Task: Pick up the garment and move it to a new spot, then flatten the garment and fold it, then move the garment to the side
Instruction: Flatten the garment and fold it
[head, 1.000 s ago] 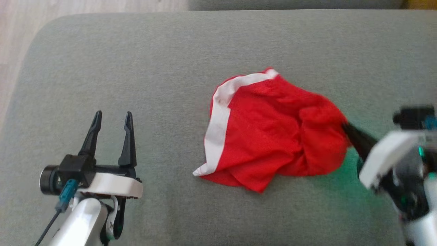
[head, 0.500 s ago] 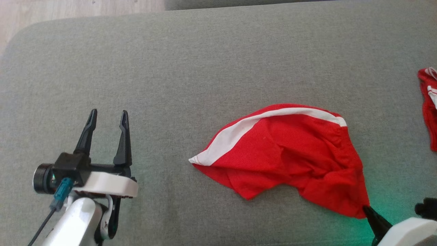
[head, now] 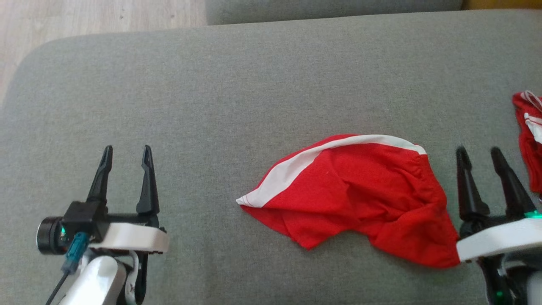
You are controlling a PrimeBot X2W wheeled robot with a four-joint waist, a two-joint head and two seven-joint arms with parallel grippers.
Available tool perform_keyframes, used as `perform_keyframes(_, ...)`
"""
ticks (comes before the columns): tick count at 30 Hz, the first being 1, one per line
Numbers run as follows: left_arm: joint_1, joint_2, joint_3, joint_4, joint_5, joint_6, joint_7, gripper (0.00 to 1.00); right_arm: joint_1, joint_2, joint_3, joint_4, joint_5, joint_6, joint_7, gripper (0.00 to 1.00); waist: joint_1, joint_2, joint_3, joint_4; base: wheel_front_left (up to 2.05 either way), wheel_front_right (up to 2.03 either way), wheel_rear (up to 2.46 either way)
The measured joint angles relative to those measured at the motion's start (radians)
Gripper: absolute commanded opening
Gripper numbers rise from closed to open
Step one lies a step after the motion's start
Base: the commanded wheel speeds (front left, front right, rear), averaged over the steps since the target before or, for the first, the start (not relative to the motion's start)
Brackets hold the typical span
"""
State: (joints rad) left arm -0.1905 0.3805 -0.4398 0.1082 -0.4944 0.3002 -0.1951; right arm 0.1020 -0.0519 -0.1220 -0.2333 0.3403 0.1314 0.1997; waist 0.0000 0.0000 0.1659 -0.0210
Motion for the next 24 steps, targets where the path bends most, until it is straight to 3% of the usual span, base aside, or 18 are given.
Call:
perform_keyframes(7, 0.028, 0.005, 0.005, -0.019, 0.0, 0.018, 0.008, 1.0, -0.069, -0.052, 0.098, -0.018, -0.053, 0.0, -0.044, 1.0, 0.0, 0.0, -0.015, 0.012, 0.0, 0.0, 0.0)
perform_keyframes(19, 0.037, 0.008, -0.003, -0.039, 0.0, 0.044, 0.029, 1.0, -0.076, -0.05, 0.105, -0.014, -0.069, 0.0, -0.06, 1.0, 0.0, 0.0, -0.014, 0.018, 0.0, 0.0, 0.0)
perform_keyframes(24, -0.009, -0.03, -0.117, -0.012, 0.002, -0.032, 0.104, 1.0, -0.078, -0.05, 0.106, -0.021, -0.067, 0.0, -0.059, 1.0, 0.0, 0.0, 0.01, 0.023, 0.0, 0.0, 0.0)
